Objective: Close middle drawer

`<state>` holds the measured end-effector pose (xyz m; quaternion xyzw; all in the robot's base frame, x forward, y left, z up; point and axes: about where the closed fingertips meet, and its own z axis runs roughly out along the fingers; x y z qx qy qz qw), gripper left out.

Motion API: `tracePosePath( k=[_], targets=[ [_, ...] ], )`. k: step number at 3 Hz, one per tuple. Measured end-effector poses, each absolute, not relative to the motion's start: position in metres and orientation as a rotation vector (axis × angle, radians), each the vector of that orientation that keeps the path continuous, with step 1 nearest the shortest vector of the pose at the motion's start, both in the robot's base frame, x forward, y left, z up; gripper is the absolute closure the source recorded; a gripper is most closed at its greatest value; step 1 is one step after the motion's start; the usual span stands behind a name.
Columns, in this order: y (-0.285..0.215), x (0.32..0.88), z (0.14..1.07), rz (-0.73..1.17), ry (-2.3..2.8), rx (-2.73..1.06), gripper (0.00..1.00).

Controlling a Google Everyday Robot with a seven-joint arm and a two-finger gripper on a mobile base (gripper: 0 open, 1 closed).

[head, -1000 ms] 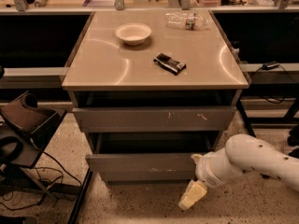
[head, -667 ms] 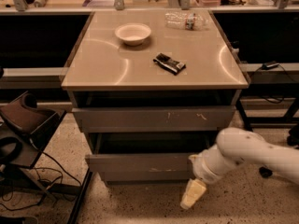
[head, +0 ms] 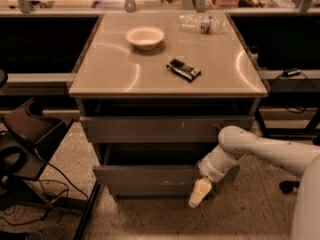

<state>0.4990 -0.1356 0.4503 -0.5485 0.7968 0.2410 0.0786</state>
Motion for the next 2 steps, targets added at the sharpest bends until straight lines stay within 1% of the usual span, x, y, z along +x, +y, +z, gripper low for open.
tracePosePath(
  k=[2],
  targets=[
    [-0.146,0.504,0.458,0.717,2.389,-1.592,0.0]
  ],
)
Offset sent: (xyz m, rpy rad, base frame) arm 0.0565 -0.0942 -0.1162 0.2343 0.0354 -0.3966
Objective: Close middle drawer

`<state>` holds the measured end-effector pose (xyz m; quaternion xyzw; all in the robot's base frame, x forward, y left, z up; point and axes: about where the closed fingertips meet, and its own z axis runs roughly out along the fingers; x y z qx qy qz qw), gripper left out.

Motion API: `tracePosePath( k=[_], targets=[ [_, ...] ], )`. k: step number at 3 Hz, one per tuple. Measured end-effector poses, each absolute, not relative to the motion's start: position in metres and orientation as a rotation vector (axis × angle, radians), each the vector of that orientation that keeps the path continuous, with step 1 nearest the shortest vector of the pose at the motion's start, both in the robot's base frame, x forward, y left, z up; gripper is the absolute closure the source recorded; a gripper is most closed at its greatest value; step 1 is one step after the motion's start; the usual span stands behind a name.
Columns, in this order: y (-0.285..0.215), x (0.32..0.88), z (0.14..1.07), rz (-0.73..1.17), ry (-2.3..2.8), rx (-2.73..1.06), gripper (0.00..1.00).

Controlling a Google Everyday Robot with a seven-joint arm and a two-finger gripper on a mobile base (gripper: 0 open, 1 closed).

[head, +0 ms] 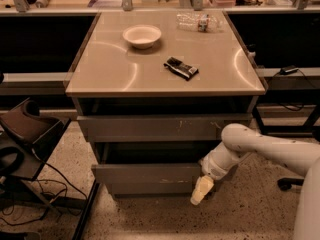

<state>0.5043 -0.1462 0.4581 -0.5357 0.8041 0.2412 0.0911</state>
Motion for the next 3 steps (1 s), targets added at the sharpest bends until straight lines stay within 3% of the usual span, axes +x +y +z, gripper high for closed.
tracePosePath(
  k=[1,3],
  targets=[
    [-0.146,0.505,0.46,0.72,2.386,-1.587,0.0],
    [-0.143,0.451,0.458,0.834,2.339,-1.55,0.0]
  ],
)
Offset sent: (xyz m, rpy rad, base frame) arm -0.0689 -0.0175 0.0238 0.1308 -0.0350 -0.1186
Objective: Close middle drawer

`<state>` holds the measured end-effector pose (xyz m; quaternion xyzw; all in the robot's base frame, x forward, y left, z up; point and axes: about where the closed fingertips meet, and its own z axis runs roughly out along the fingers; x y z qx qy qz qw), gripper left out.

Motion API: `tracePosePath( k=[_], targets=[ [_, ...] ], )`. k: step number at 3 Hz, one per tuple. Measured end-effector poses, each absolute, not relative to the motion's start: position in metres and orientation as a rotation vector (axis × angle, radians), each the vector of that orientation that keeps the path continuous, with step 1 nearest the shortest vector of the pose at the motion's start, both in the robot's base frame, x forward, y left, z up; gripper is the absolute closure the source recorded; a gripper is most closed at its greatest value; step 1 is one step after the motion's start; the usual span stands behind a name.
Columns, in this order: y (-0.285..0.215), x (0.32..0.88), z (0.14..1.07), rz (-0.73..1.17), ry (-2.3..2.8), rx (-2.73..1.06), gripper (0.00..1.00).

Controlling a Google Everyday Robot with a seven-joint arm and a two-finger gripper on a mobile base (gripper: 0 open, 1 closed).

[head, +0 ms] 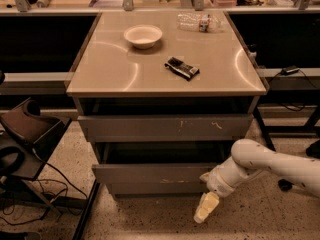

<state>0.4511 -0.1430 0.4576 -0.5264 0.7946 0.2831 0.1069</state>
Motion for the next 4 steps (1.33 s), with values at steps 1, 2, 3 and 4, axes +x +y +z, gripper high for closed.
tracePosePath(
  k=[1,2,3,4],
  targets=[
    [-0.131,0.436,0.428,0.944,2.319,-1.613,0.0],
    [-0.117,0.464,0.391,0.98,2.288,-1.607,0.0],
    [-0.131,0.533,0.386,0.868,2.286,-1.424,0.0],
    [-0.131,0.531,0.386,0.866,2.286,-1.421,0.0]
  ],
)
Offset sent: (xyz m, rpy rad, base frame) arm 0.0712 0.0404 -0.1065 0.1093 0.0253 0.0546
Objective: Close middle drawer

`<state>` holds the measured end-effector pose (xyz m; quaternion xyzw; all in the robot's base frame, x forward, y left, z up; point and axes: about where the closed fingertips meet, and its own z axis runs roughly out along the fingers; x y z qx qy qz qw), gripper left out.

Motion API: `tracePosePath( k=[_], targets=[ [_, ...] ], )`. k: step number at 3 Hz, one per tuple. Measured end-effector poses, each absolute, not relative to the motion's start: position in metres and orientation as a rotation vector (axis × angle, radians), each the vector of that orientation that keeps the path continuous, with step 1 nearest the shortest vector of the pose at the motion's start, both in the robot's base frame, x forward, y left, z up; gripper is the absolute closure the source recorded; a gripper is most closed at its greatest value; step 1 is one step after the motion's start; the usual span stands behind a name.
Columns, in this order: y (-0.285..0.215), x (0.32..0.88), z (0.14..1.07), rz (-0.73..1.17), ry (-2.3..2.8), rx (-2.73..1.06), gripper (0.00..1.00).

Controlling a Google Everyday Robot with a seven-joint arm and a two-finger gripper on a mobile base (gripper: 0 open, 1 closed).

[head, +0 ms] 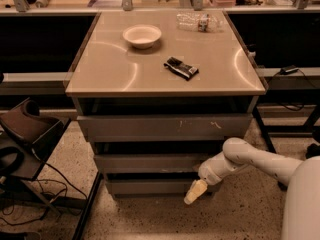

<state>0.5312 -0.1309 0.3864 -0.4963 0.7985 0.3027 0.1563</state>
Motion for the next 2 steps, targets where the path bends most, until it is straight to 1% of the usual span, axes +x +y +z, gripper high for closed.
tracePosePath(
  k=[1,2],
  targets=[
    [-0.151,0.554,0.4,0.772,2.271,-1.264,0.0],
    [-0.167,0.566,0.398,0.694,2.269,-1.19,0.0]
  ],
)
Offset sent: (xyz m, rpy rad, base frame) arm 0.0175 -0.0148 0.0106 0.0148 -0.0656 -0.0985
